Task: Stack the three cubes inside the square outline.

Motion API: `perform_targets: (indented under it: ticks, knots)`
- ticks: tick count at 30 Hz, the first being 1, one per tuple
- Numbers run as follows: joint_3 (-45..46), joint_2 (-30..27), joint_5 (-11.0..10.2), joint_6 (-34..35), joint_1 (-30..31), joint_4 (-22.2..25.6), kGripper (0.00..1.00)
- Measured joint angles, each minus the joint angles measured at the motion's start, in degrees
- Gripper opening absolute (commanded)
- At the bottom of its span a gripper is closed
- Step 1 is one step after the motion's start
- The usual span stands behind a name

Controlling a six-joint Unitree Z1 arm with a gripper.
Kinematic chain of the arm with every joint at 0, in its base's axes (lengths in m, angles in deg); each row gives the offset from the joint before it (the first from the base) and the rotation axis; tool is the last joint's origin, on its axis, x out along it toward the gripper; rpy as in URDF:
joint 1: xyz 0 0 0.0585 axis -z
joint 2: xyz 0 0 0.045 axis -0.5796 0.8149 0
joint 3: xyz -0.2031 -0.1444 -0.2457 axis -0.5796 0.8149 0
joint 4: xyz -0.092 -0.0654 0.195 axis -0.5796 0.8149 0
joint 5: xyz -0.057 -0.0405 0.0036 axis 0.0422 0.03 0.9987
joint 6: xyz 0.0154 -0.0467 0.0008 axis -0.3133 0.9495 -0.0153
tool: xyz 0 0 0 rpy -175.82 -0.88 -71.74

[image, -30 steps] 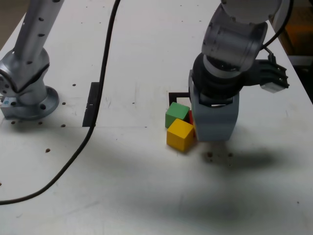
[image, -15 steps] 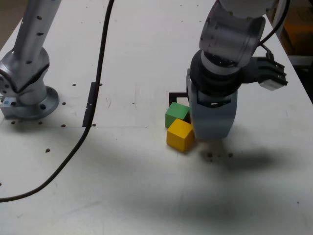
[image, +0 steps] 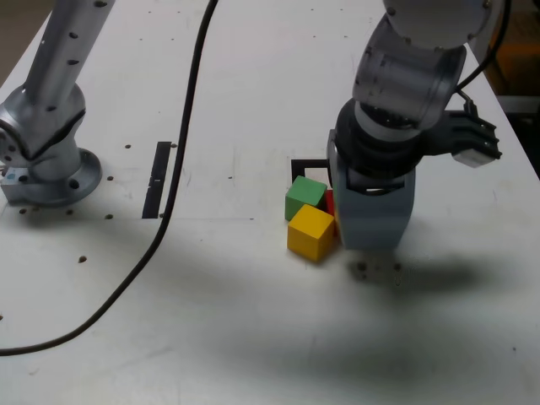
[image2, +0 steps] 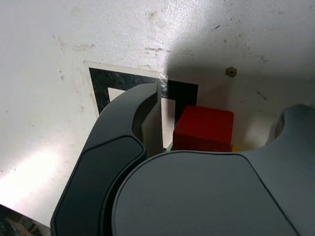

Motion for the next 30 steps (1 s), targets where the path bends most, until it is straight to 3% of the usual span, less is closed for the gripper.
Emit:
perform_targets:
  ticks: [8,30]
  knots:
    - [-0.2,-0.9,0.06,1.08,0.0,1.42,0.56]
    - [-0.46,-1.18,2.87,1.3,0.0,0.4,0.32]
